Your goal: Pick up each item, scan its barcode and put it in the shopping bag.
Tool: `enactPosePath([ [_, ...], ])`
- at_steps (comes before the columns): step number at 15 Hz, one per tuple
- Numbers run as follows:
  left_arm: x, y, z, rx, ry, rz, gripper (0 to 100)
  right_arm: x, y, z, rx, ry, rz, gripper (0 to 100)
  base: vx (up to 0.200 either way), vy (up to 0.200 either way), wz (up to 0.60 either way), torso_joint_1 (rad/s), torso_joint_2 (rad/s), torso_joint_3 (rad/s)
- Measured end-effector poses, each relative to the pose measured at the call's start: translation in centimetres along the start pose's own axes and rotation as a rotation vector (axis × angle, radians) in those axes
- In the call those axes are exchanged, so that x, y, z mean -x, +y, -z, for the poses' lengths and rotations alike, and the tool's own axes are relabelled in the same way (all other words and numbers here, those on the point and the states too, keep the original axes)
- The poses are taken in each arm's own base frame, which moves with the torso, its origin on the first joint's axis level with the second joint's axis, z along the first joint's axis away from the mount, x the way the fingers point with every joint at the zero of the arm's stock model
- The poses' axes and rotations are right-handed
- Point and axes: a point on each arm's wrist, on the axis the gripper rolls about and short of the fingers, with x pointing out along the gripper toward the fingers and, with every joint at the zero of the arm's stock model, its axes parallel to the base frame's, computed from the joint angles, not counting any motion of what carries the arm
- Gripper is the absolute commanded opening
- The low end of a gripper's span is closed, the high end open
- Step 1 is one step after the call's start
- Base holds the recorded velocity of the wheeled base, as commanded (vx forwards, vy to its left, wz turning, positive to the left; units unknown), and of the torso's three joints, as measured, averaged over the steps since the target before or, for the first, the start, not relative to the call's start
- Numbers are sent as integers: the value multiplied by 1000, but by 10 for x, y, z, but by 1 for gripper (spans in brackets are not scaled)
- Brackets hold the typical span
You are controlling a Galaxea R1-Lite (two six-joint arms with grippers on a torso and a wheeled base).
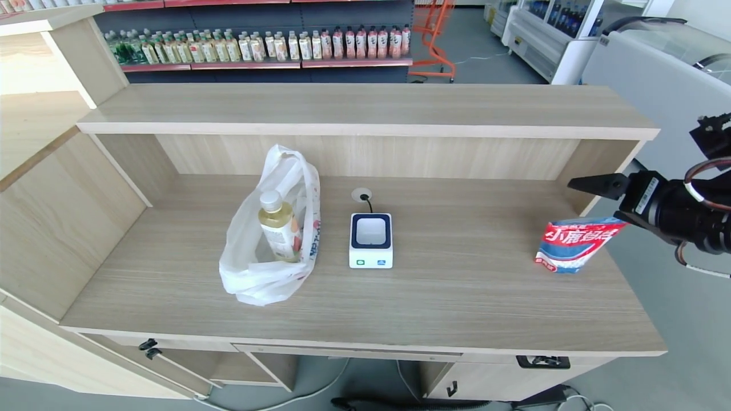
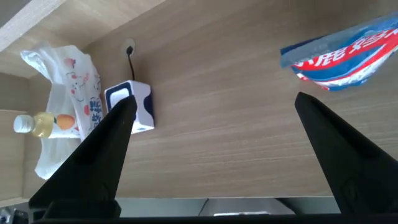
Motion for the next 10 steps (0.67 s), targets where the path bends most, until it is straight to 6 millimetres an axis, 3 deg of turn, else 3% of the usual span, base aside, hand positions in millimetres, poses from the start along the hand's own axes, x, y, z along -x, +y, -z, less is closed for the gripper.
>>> enactPosePath([
  [4, 0, 0, 0, 0, 2, 0, 100, -5, -2, -14, -160, -9, 125, 100, 0, -200, 0, 1, 1, 4],
  [10, 0, 0, 0, 5, -1, 0, 100, -8, -14, -12, -316, 1, 252, 100, 0, 0, 0, 0, 0, 0],
])
